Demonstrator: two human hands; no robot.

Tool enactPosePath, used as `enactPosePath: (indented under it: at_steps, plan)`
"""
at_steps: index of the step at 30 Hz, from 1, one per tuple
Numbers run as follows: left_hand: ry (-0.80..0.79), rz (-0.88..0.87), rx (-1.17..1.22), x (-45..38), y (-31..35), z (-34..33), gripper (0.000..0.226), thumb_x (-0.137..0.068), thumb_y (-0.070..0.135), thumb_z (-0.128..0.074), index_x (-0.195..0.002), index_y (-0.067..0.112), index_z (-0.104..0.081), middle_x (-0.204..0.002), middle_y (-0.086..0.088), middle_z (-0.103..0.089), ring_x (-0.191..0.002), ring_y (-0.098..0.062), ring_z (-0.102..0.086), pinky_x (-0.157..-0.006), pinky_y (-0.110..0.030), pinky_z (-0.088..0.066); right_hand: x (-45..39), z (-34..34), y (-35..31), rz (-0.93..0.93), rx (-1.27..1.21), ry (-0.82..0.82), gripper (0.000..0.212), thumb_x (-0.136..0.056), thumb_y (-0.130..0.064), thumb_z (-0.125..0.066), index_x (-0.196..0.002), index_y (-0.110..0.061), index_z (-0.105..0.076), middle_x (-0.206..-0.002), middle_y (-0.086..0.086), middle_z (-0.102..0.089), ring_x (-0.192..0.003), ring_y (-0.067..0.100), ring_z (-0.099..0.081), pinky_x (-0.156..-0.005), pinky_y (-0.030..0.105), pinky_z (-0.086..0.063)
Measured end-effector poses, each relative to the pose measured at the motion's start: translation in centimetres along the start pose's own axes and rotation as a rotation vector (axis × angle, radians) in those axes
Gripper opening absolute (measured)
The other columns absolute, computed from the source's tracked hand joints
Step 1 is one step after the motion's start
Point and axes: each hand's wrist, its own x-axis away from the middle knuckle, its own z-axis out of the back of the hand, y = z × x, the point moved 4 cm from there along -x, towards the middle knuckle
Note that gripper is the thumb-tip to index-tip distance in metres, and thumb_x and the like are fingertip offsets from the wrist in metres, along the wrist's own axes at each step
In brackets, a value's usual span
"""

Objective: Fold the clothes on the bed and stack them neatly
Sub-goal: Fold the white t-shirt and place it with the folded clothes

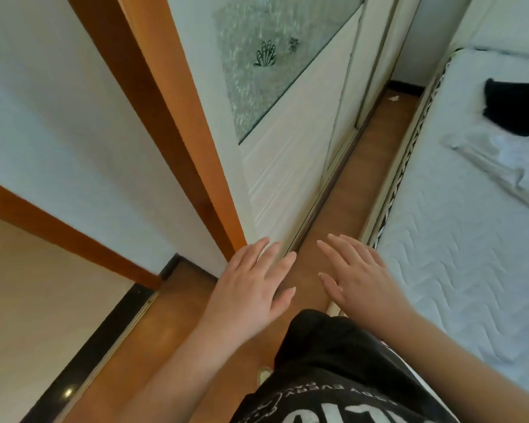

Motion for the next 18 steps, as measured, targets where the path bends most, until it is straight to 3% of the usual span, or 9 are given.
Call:
enactPosePath:
  at_steps: [3, 6, 10, 13, 16, 18]
  plan:
    - [-0.025, -0.061, 0.016, -4.4, -0.2, 0.0, 0.054, -0.1, 0.053, -0.035, -0.145, 0.025, -0.045, -0.15, -0.006, -0.046, -0.141, -0.027, -0.039, -0.114, -0.047, -0.033, -1.2, -0.1, 1.3, -0.071, 0.034, 0.062, 0.053, -0.09, -0.04, -0.063, -0.137, -0.016, -0.056, -0.139, 0.006, -0.056, -0.13, 0.025, -0.052, -0.107, 0.041, -0.039]
    - [-0.031, -0.089, 0.013, -9.5, -0.5, 0.1, 0.059, -0.098, 0.054, -0.024, -0.148, 0.028, -0.04, -0.153, -0.004, -0.042, -0.144, -0.027, -0.034, -0.116, -0.046, -0.027, -3.3, -0.1, 3.8, -0.173, 0.056, 0.081, 0.053, -0.091, -0.041, -0.062, -0.138, -0.018, -0.054, -0.14, 0.005, -0.055, -0.131, 0.024, -0.051, -0.108, 0.037, -0.031]
    - [0.032, -0.124, 0.038, -16.2, -1.1, -0.6, 0.052, -0.099, 0.048, -0.04, -0.145, 0.025, -0.043, -0.15, -0.004, -0.045, -0.142, -0.027, -0.038, -0.114, -0.046, -0.031, -7.1, -0.2, 8.4, -0.29, 0.04, 0.129, 0.052, -0.096, -0.043, -0.053, -0.142, -0.019, -0.049, -0.147, 0.005, -0.048, -0.138, 0.022, -0.038, -0.115, 0.034, -0.019]
    - [0.069, -0.129, 0.056, -23.6, 0.2, -1.7, 0.052, -0.097, 0.045, -0.046, -0.144, 0.024, -0.046, -0.149, -0.005, -0.047, -0.141, -0.028, -0.039, -0.114, -0.043, -0.025, -10.9, -0.4, 13.0, -0.417, 0.052, 0.182, 0.053, -0.1, -0.045, -0.04, -0.146, -0.019, -0.043, -0.153, 0.007, -0.039, -0.144, 0.024, -0.027, -0.119, 0.034, -0.004]
    - [0.017, -0.155, 0.087, -31.7, 2.6, -2.6, 0.054, -0.098, 0.049, -0.046, -0.147, 0.027, -0.041, -0.153, -0.003, -0.042, -0.144, -0.027, -0.034, -0.115, -0.041, -0.018, -15.0, 0.2, 18.4, -0.55, 0.037, 0.116, 0.058, -0.101, -0.052, -0.022, -0.15, -0.022, -0.035, -0.158, 0.005, -0.032, -0.148, 0.025, -0.022, -0.119, 0.039, -0.007]
    - [-0.028, -0.142, 0.124, -36.5, 3.7, -2.7, 0.057, -0.099, 0.054, -0.036, -0.151, 0.03, -0.031, -0.158, -0.001, -0.032, -0.148, -0.023, -0.024, -0.117, -0.038, -0.011, -17.1, 1.0, 21.6, -0.564, 0.045, 0.071, 0.061, -0.099, -0.054, -0.021, -0.15, -0.024, -0.034, -0.158, 0.003, -0.032, -0.148, 0.024, -0.023, -0.117, 0.04, -0.007]
